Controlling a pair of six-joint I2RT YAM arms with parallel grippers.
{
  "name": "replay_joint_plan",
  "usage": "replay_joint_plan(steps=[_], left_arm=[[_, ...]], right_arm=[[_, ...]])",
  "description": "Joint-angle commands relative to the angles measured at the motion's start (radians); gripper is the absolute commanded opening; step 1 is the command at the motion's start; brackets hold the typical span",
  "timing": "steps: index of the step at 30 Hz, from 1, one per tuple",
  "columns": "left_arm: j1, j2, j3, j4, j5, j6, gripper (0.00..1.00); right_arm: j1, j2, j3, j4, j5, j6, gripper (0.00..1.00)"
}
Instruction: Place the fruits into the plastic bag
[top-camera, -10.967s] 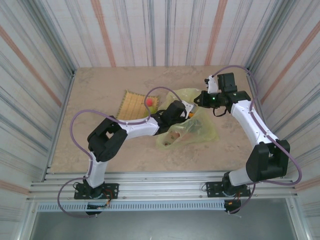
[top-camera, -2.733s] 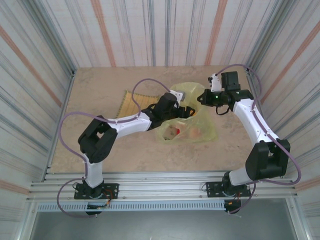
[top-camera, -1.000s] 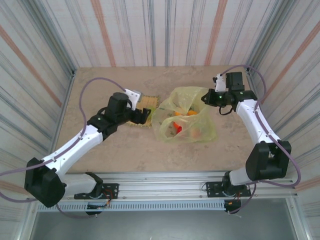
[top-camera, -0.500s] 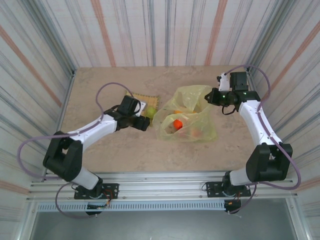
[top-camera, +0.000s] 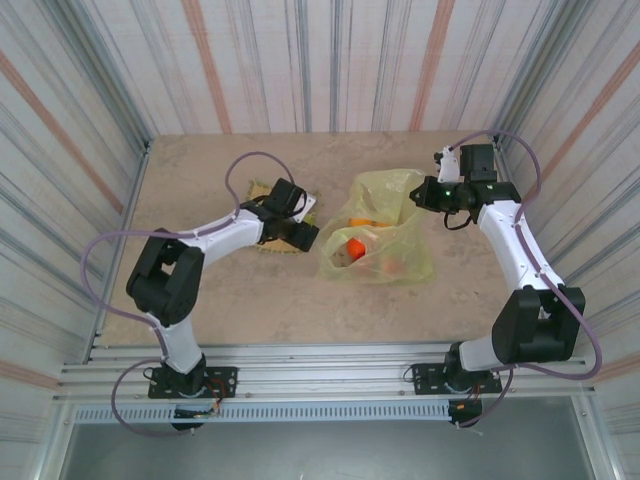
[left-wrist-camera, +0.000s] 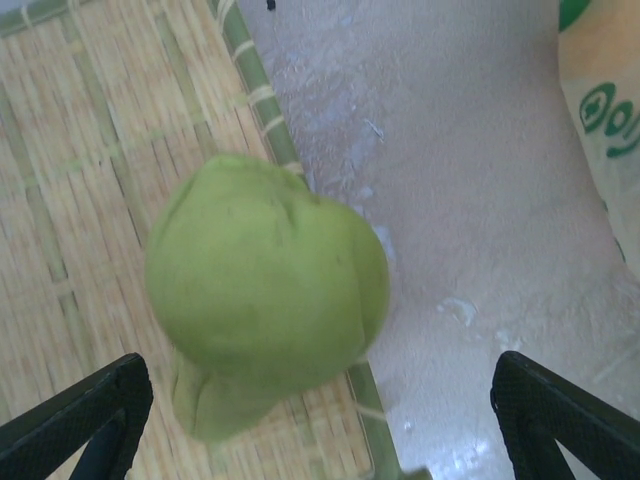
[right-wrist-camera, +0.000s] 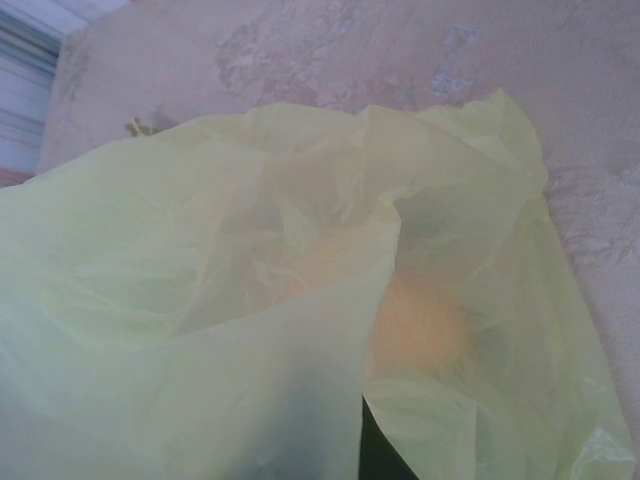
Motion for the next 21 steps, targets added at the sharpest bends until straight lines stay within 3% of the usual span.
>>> replay_joint_plan(steps=[1, 21], left_arm=[[0.003, 0.038, 0.059, -0.002, -0.017, 0.035, 0.93], [0.056, 0.179, 0.203, -0.043, 0.017, 0.040, 0.89]], right_arm=[[-0.003, -0.017, -0.018, -0.012, 0.005, -0.015, 0.00], [-0.003, -0.032, -0.031, -0.013, 0.001, -0.016, 0.00]])
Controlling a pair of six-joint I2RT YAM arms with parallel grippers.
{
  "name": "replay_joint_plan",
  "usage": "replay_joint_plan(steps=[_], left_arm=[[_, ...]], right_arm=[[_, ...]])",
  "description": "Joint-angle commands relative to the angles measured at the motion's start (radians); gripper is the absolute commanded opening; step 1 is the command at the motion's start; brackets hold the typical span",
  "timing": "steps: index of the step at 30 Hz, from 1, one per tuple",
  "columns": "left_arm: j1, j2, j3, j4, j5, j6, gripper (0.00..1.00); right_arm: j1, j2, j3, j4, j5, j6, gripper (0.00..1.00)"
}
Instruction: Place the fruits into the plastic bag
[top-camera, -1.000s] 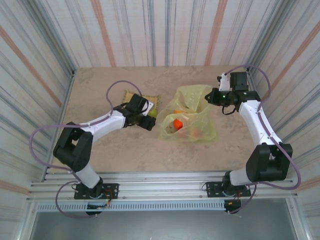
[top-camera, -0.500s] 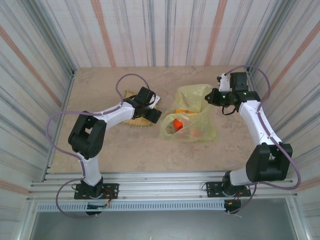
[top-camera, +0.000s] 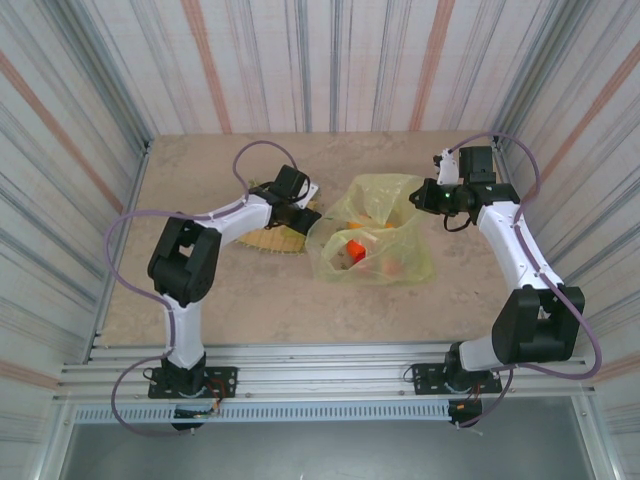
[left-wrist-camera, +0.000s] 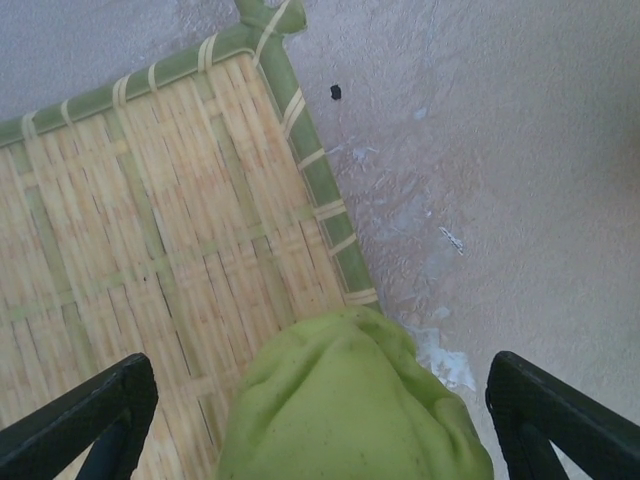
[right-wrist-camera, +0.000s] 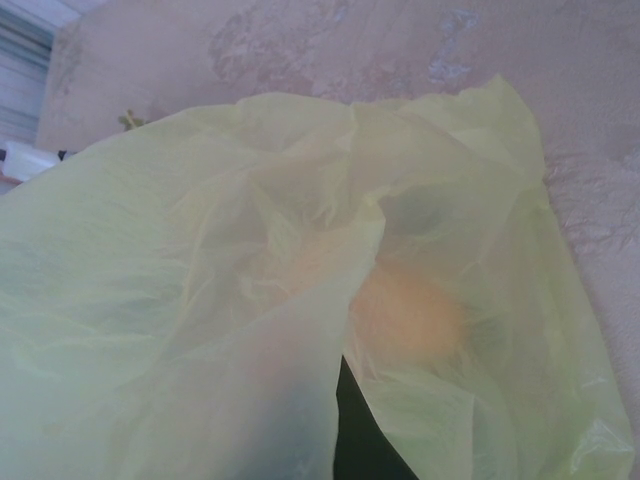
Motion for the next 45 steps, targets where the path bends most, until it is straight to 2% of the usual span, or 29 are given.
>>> replay_joint_plan(steps=[1, 4, 11, 17, 30, 38, 45], left_arm=[[0.011, 0.012, 0.027, -0.036, 0.016, 0.010, 0.88], [0.025, 0.009, 0.025, -0.046, 0.020, -0.004, 0.84], [0.073, -0.042, -0.028, -0.025, 0.045, -0.051, 0.68], [0.131, -0.103, -0.092, 0.007, 0.047, -0.119, 0.64], [0.139, -0.143, -0.136, -0.032, 0.074, -0.083, 0.85], [0.107, -0.143, -0.147, -0.067, 0.001, -0.049, 0.89], [0.097, -0.129, -0.139, -0.094, -0.047, -0.041, 0.88]], right_arm=[[-0.003, -0.033, -0.017, -0.013, 0.002, -0.018, 0.00], [-0.003, -0.034, -0.018, -0.011, 0.002, -0.018, 0.00], [-0.003, -0.035, -0.018, -0.011, 0.001, -0.017, 0.00], [-0.003, -0.034, -0.017, -0.011, 0.001, -0.018, 0.00], [-0.003, -0.030, -0.020, -0.006, -0.005, -0.016, 0.00], [-0.003, -0.026, -0.018, -0.002, -0.012, -0.013, 0.00], [0.002, -0.025, -0.014, -0.002, -0.010, -0.013, 0.00]])
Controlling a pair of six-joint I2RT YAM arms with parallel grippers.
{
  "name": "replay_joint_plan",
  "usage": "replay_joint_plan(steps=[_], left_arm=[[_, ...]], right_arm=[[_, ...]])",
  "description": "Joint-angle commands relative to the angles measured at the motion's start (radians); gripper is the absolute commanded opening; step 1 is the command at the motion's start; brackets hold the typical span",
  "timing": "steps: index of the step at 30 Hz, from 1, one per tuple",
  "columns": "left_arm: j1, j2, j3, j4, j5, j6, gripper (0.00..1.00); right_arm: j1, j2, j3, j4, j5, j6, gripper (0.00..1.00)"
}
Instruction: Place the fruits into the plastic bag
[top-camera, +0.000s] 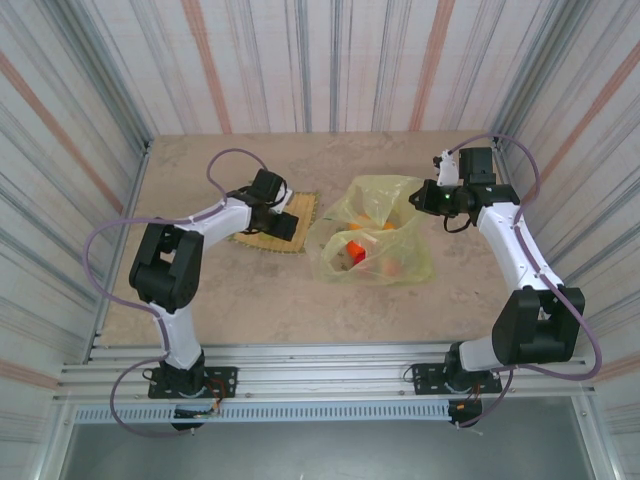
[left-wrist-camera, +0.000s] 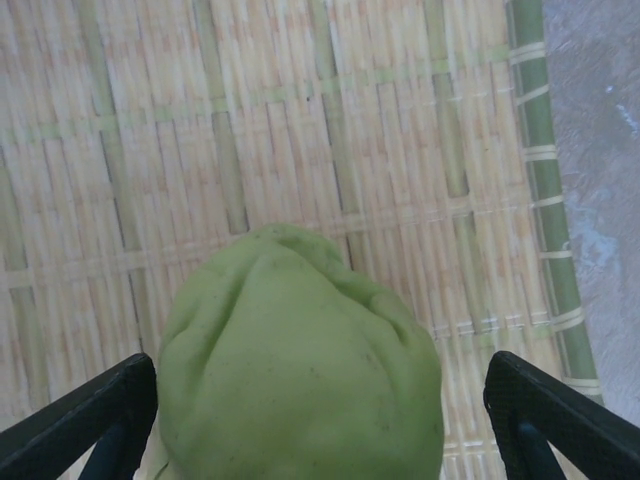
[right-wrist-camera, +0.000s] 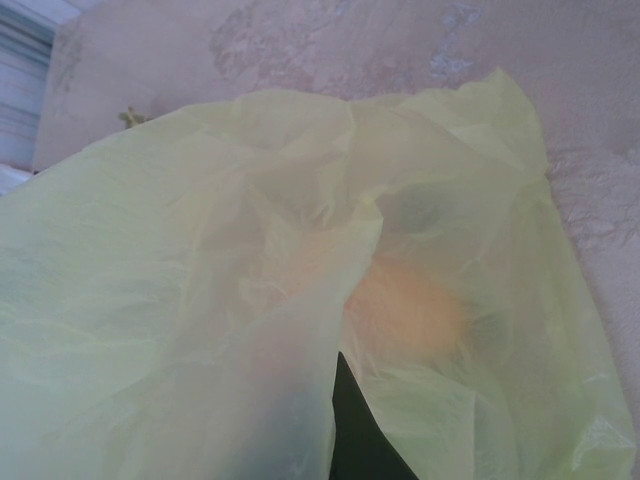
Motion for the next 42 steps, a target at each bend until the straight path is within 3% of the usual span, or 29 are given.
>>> replay_joint_plan(steps=[1, 16, 23, 28, 36, 42], left_arm=[[-0.006, -0.024, -0.002, -0.038, -0.038, 0.025, 0.87], [-0.006, -0.015, 0.017, -0.025, -0.044, 0.016, 0.65], [-0.005, -0.184, -0.089, 0.043, -0.041, -0.053, 0.55], [-0.016, -0.371, -0.184, 0.064, 0.042, -0.123, 0.52], [-0.160, -0.690, -0.364, 0.134, 0.223, -0.216, 0.51], [-0.270, -0.635, -0.342, 0.188, 0.241, -0.205, 0.52]], right_arm=[[0.003, -0.021, -0.005, -0.003, -0.006, -0.013, 0.00], [0.006, -0.021, -0.011, -0.005, -0.002, -0.013, 0.00], [0.006, -0.019, -0.013, 0.000, -0.006, -0.013, 0.00], [0.006, -0.015, -0.014, 0.004, -0.008, -0.012, 0.00], [0.010, -0.010, -0.011, 0.011, -0.015, -0.009, 0.00], [0.023, -0.008, -0.008, 0.017, -0.017, -0.006, 0.00]])
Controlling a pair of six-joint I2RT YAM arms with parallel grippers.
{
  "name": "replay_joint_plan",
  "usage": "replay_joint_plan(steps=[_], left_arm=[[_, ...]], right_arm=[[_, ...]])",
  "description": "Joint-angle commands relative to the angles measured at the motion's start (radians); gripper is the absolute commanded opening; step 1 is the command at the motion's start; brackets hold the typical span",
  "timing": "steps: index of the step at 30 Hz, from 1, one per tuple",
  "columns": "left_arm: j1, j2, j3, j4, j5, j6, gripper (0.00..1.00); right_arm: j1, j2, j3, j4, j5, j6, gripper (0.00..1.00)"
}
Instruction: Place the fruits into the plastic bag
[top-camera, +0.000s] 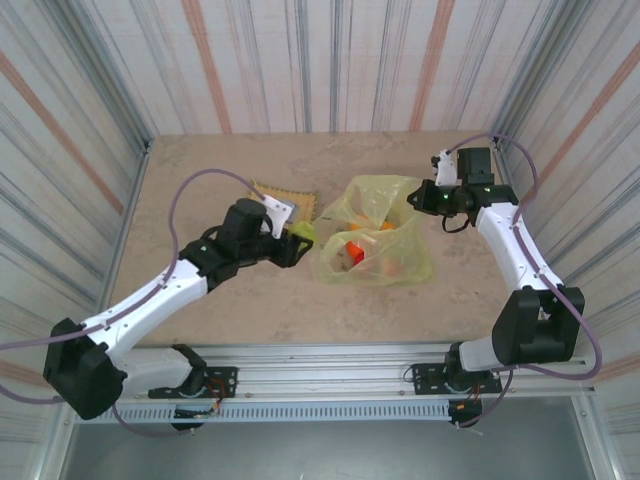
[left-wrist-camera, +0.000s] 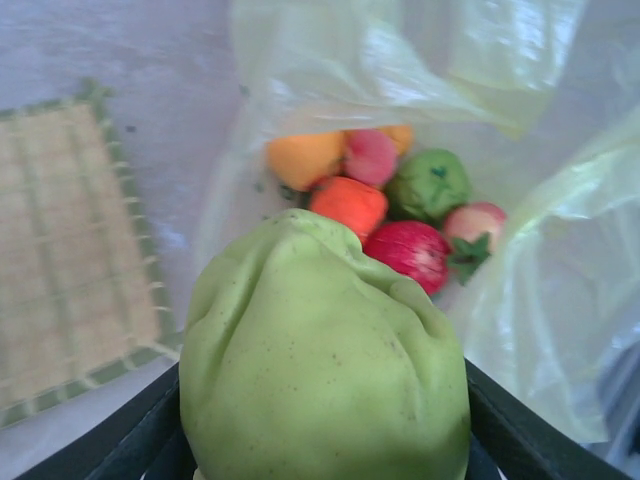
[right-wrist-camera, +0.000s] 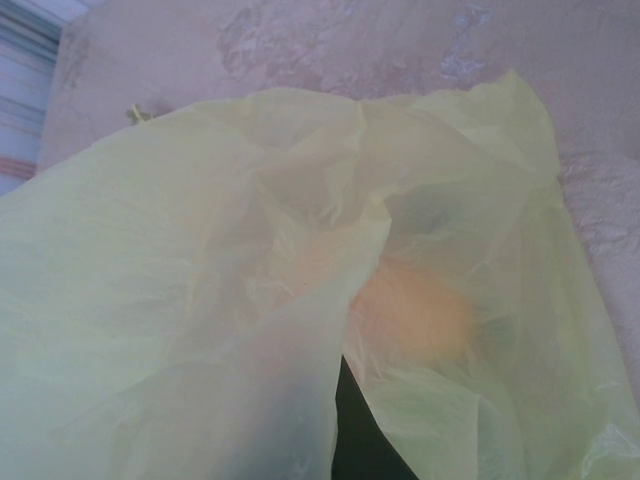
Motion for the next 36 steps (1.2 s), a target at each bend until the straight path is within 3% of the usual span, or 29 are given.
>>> replay_joint_plan(steps=[1, 16, 25, 32, 36], left_arm=[[-0.032, 0.089, 0.047, 0.035, 0.019, 0.002, 0.52], [-0.137, 0.602, 0.440, 0.115, 0.111, 0.014, 0.53], [-0.168, 0.758, 0.552, 0.217, 0.052, -0.062, 0.56], [-0.181, 0.840, 0.622, 0.202, 0.008, -0.037, 0.59], [-0.184, 0.861, 0.626, 0.250, 0.131, -0.027, 0.62]], right_arm=[[0.011, -0.012, -0.005, 0.002, -0.013, -0.006, 0.00], [0.036, -0.012, -0.020, -0.001, -0.025, -0.009, 0.00], [0.037, -0.015, -0.016, 0.003, -0.020, -0.006, 0.00], [0.036, -0.016, -0.018, 0.004, -0.017, -0.005, 0.00], [0.037, -0.009, -0.020, 0.008, -0.019, -0.003, 0.00]])
